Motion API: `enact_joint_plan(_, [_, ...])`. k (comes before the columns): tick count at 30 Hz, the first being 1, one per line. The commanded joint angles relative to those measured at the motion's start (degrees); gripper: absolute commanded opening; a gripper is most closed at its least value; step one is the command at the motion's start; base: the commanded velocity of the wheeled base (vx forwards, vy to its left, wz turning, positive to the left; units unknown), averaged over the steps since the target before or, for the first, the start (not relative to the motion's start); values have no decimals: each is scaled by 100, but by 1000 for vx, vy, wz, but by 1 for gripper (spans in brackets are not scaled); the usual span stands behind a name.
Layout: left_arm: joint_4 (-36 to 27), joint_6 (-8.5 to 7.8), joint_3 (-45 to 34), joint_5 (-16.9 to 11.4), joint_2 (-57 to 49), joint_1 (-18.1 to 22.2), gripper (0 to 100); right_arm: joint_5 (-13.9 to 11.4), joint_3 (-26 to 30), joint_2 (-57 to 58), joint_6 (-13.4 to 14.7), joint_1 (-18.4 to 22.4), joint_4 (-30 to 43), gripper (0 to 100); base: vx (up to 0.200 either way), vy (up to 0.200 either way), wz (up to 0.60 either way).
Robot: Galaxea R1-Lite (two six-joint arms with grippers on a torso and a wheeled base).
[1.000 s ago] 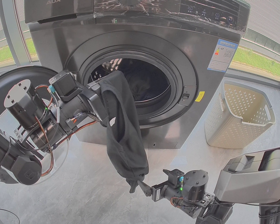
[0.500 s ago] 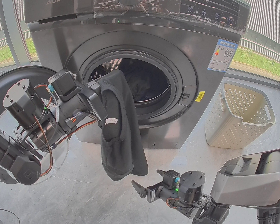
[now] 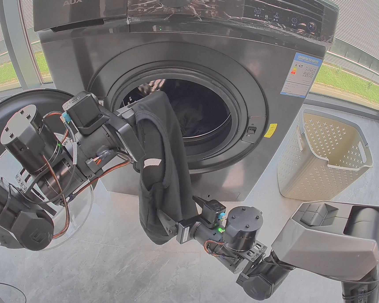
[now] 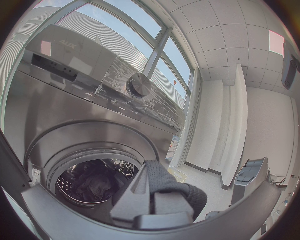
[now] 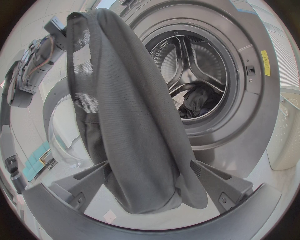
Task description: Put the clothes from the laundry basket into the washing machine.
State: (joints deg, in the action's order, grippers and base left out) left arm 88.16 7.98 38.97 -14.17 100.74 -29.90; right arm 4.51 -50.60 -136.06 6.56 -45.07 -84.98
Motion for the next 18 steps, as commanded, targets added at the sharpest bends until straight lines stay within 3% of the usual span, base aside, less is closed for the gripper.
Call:
enact_joint_plan(1, [-18, 10, -4, -16, -231, -59, 0, -3, -679, -404, -67, 200, 201, 100, 0, 0, 0])
enact_joint_plan(18, [-27, 19, -30, -69, -468, -226, 0, 15, -1681, -878, -120, 394, 271, 100, 0, 0, 0])
